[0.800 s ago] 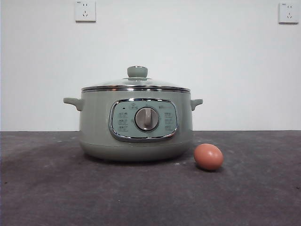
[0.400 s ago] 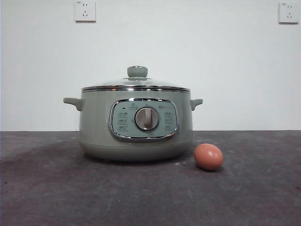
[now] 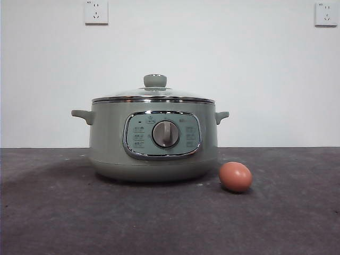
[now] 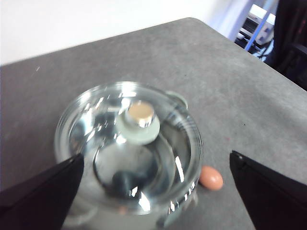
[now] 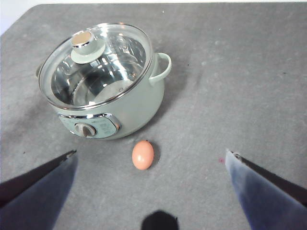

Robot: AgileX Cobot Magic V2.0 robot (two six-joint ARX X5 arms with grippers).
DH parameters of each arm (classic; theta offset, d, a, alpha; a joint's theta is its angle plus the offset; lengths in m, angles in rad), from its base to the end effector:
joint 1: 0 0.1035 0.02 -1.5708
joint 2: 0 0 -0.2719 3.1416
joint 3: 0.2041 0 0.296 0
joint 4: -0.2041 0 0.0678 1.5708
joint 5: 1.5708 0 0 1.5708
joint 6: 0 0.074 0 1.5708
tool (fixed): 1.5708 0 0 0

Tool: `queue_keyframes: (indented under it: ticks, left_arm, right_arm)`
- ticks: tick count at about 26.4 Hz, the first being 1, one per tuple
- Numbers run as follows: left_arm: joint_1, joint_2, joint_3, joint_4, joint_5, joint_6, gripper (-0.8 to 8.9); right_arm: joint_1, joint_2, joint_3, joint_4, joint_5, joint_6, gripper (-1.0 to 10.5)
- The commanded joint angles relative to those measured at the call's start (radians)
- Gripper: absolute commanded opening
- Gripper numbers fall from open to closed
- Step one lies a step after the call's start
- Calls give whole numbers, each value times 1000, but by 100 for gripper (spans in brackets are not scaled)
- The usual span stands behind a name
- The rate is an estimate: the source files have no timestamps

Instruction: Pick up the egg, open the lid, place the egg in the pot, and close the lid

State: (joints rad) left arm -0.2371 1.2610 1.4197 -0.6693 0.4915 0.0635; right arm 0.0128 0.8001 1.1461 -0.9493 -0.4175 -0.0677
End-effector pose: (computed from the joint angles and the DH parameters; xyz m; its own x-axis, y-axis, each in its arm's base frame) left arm 0.3125 -0.1114 0.4025 0.6368 -0.6394 -0.4308 0.6362 0.7514 -0.1748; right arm 0.1941 0.0325 0.3765 0.7475 0.4151 -0.5186 -0.3831 0.9072 0.1738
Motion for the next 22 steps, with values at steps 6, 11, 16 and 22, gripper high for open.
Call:
queue_keyframes:
  ticks: [6,11,16,22]
  left_arm:
    - [-105,376,265,-6,-63,71,745]
    - [-158,523,322,31,-169,121,745]
    - [-176,602,322,53,-227,132,745]
    - [-187,643,322,75,-231,124,741]
  right_arm:
    - [1,23,3,2,-2,4,631]
    - [1,23,3,-1,-2,4,631]
    - [1,24,3,-1,-2,4,630]
    - [1,43,3,-2,-2,4,630]
